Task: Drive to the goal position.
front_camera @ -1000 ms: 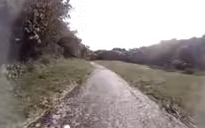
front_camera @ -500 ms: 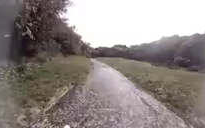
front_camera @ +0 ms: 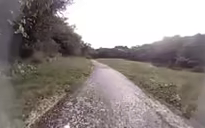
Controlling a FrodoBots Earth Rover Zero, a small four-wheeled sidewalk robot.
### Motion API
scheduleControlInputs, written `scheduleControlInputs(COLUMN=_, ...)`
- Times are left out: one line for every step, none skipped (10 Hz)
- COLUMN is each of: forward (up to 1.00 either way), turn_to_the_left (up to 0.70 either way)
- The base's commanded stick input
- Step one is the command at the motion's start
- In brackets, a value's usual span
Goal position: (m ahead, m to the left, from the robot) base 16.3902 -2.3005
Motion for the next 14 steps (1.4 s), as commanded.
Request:
scheduleControlInputs(forward=1.0, turn_to_the_left=0.0)
scheduleControlInputs(forward=1.0, turn_to_the_left=0.0)
scheduleControlInputs(forward=1.0, turn_to_the_left=0.0)
scheduleControlInputs(forward=1.0, turn_to_the_left=0.0)
scheduleControlInputs(forward=1.0, turn_to_the_left=0.0)
scheduleControlInputs(forward=1.0, turn_to_the_left=0.0)
scheduleControlInputs(forward=1.0, turn_to_the_left=0.0)
scheduleControlInputs(forward=1.0, turn_to_the_left=0.0)
scheduleControlInputs(forward=1.0, turn_to_the_left=0.0)
scheduleControlInputs(forward=1.0, turn_to_the_left=0.04)
scheduleControlInputs(forward=1.0, turn_to_the_left=0.1)
scheduleControlInputs(forward=1.0, turn_to_the_left=0.16)
scheduleControlInputs(forward=1.0, turn_to_the_left=0.16)
scheduleControlInputs(forward=1.0, turn_to_the_left=0.03)
